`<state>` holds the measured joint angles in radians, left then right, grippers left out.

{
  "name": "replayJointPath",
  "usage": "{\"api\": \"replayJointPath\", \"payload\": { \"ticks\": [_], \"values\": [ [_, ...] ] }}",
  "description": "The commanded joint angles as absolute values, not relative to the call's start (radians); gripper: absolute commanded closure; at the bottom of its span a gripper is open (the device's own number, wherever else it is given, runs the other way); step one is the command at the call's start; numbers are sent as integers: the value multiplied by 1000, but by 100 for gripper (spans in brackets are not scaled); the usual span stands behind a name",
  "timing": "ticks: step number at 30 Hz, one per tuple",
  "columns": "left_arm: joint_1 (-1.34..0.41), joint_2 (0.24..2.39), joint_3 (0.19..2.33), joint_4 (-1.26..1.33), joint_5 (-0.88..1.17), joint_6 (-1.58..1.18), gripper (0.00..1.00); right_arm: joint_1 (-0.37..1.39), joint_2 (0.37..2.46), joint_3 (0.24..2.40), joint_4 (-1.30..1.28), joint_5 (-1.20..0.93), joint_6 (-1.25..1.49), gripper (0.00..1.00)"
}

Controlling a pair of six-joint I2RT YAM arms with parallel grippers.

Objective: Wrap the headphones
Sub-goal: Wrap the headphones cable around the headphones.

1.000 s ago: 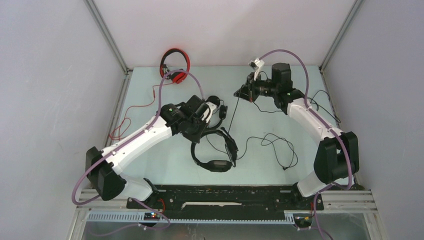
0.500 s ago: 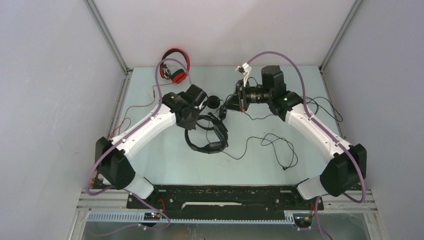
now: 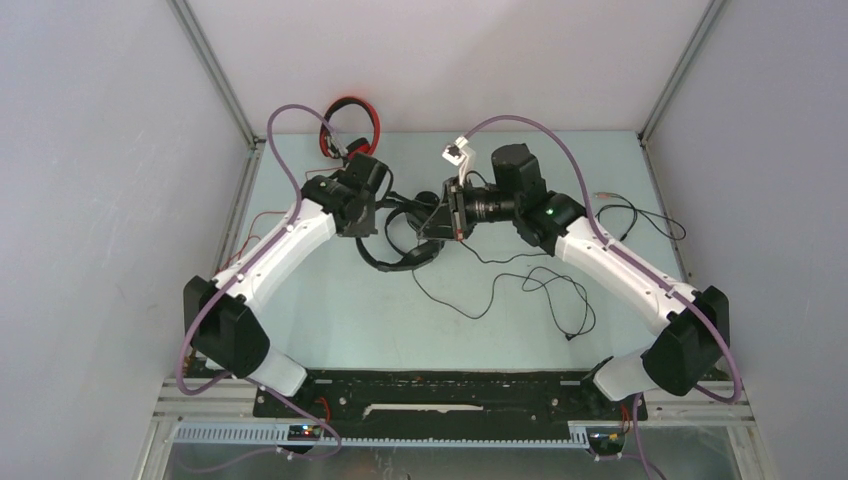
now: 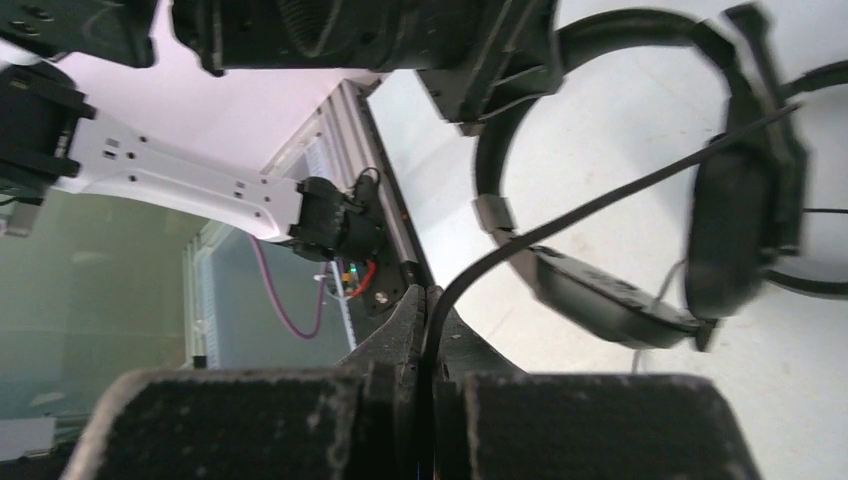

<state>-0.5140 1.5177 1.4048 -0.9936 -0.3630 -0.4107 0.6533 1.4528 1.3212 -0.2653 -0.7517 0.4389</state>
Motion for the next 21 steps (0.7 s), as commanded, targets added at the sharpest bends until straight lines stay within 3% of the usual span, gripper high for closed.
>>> {"api": "replayJointPath", "payload": {
  "ticks": [1,14,21],
  "values": [
    [-471,1456,1457,-890,-384,-494,100,721,1451,1377,-99,-812,535,100],
    [-364,1326,1403,-667,-150,-627,100,843,1501,1307,-90,-704,267,100],
    [-345,1240,1377,-578,-24,-683,100,902,1418,1163,-29,-552,-37,93]
  ]
}}
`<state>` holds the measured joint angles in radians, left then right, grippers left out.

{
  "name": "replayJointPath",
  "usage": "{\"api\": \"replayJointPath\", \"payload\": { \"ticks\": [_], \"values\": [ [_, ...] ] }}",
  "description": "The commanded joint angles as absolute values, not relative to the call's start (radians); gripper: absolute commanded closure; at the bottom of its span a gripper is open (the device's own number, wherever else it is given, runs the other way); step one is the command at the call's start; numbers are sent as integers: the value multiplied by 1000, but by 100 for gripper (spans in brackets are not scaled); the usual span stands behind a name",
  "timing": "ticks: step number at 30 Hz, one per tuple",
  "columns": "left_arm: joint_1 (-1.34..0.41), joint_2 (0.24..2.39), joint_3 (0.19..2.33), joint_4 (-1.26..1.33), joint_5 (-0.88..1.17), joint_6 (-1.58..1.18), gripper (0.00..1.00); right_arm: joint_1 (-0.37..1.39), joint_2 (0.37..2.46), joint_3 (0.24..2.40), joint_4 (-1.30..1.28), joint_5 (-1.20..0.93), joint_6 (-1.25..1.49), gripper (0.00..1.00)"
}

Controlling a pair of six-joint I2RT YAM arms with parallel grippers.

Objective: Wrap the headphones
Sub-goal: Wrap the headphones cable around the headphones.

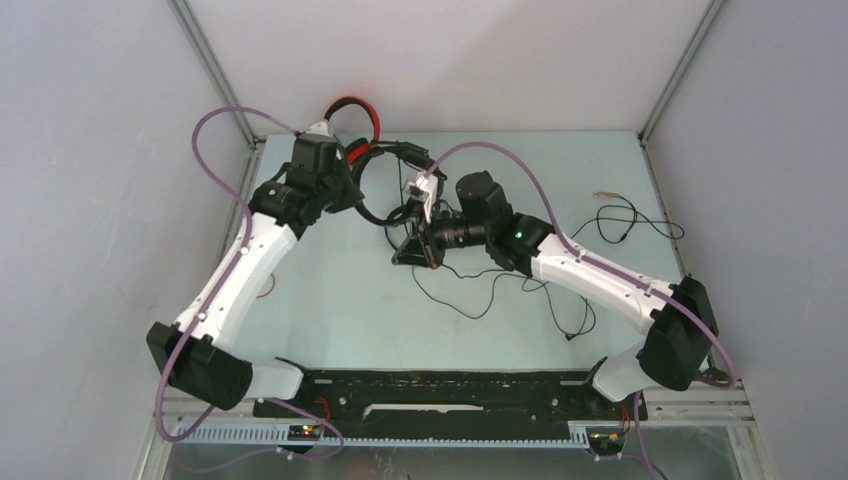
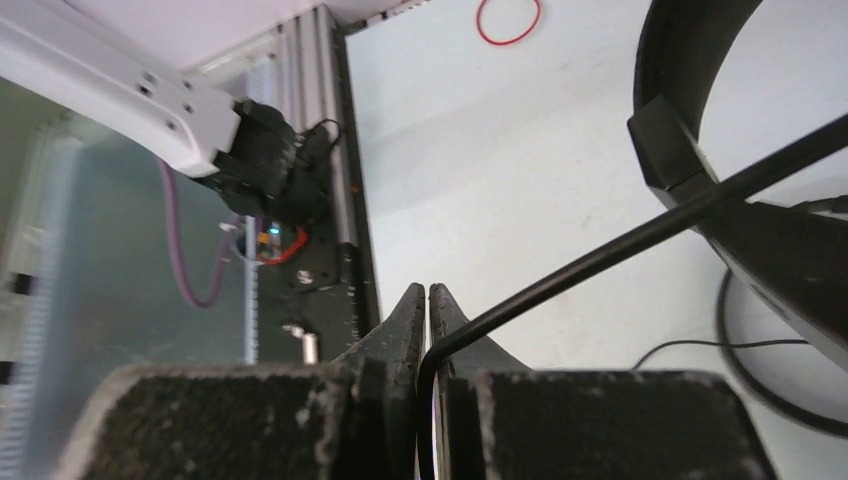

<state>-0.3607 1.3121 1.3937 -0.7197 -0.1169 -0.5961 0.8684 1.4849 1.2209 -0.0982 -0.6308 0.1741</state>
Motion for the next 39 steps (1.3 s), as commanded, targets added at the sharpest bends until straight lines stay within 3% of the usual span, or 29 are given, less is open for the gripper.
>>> {"api": "replayJointPath", "payload": {
  "ticks": [1,11,27,39],
  "values": [
    [-345,1232,1381,-578,-13,-692,100,902,1412,1144,-15,-543,-57,92],
    [-344,1164,1419,-633,63,-678,100,901,1343,898,239,-482,-153,86],
    [-341,1141,1527,-749,50,-627,100,791,1410,725,438,-692,-147,71],
    [-326,1154,1607,-803,112,-605,100,715,1490,675,500,-728,-149,72]
  ]
}}
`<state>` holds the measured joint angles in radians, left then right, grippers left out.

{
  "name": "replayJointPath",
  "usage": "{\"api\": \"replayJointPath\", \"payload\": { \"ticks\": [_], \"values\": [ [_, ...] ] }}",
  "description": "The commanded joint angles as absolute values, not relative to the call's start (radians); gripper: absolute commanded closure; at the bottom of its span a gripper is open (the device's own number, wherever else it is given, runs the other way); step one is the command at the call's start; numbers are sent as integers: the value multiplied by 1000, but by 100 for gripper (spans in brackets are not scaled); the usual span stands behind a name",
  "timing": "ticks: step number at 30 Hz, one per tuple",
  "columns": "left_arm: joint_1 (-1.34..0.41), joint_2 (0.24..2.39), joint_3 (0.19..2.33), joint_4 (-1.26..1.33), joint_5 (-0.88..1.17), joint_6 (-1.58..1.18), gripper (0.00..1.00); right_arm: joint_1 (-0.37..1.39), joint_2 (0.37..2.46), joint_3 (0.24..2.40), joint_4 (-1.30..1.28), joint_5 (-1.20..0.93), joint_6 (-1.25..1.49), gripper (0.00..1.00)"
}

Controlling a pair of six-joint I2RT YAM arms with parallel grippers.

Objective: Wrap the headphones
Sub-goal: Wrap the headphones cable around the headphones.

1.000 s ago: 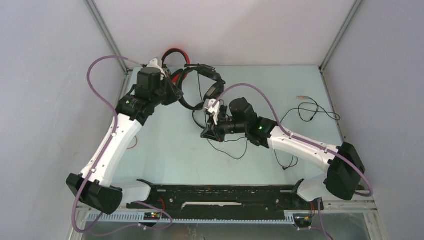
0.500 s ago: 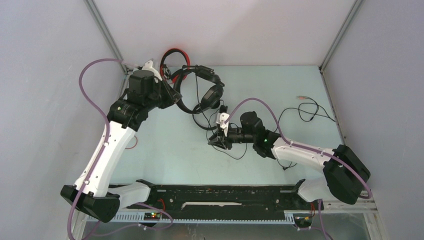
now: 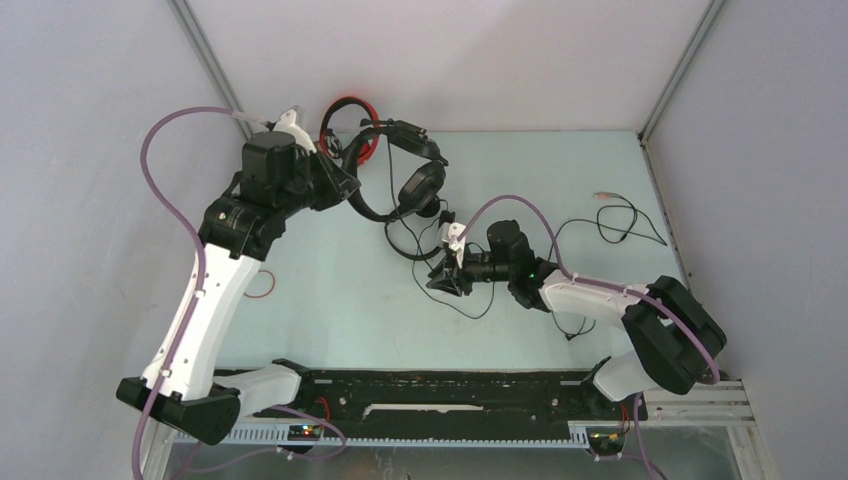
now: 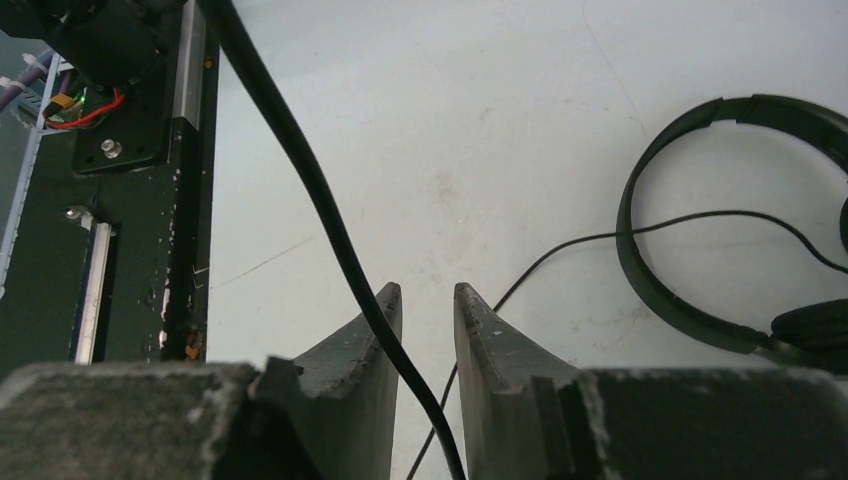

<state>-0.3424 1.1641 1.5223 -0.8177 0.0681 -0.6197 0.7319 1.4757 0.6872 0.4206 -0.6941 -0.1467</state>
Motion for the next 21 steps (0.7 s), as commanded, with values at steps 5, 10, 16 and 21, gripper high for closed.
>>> {"api": "replayJointPath", "payload": {
  "ticks": [5,10,16,21],
  "values": [
    [-296,1149,1643,-834,115,-593,100,699,1525,658,522,-732,-140,80],
    [-268,1143,1670,-846,144,-589,100,674,1532,642,535,-747,-120,96],
    [-252,1162,1712,-870,197,-517,100,646,1503,640,559,-728,-82,100],
    [-252,1172,1707,-899,370,-413,100,579,1485,647,594,-669,-7,100]
  ]
}}
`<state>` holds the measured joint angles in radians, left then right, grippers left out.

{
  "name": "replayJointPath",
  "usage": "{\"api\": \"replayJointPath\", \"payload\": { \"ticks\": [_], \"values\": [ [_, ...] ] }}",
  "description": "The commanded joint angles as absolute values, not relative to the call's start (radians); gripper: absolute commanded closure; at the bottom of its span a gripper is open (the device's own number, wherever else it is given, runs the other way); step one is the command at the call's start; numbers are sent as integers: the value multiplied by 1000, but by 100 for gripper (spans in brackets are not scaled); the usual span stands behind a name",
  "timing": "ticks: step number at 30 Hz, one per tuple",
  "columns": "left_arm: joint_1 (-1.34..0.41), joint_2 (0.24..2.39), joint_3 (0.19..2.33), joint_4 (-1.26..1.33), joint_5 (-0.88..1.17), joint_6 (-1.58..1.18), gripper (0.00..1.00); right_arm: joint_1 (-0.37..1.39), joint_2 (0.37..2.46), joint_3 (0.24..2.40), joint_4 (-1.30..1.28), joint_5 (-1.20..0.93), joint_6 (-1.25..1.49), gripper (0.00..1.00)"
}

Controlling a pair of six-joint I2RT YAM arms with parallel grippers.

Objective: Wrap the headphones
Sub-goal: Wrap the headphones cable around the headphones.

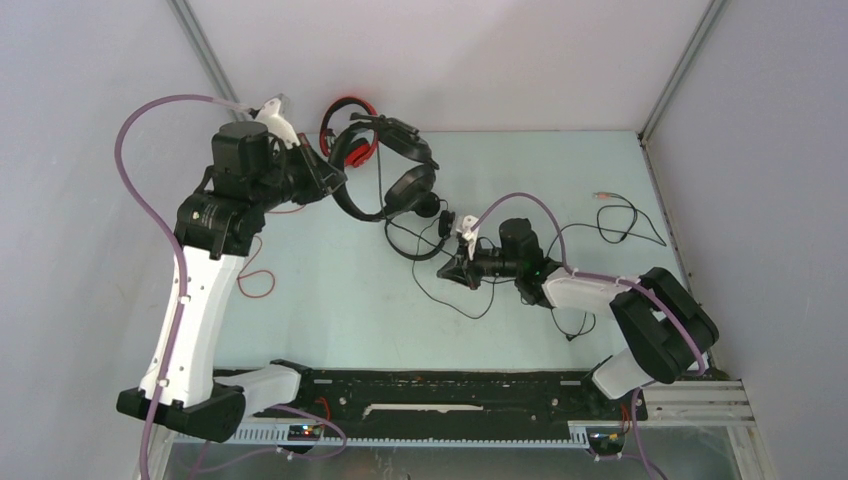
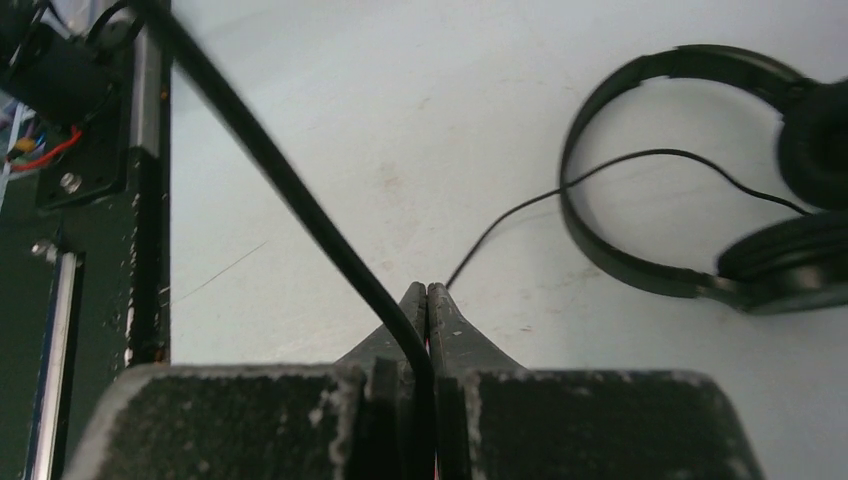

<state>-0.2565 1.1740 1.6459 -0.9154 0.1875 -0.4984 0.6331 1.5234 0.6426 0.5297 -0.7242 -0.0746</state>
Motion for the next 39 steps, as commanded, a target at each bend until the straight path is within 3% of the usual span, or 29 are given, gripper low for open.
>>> {"api": "replayJointPath", "payload": {
  "ticks": [1,9,21,31,39],
  "values": [
    [-252,1177,1707,-920,387,-389,100,561,1483,658,590,-659,20,100],
    [-262,1145,1611,-907,556,-313,100,438,1498,763,509,-652,129,100],
    [-415,1107,1508,-904,533,-78,100,412,1421,971,202,-744,160,100],
    [-555,1107,1436,-946,174,233,100,362,1325,1109,-112,-912,347,100],
    [-637,1111,1352,-882,5,409,100,359,1289,1137,-51,-1035,520,100]
  ]
}}
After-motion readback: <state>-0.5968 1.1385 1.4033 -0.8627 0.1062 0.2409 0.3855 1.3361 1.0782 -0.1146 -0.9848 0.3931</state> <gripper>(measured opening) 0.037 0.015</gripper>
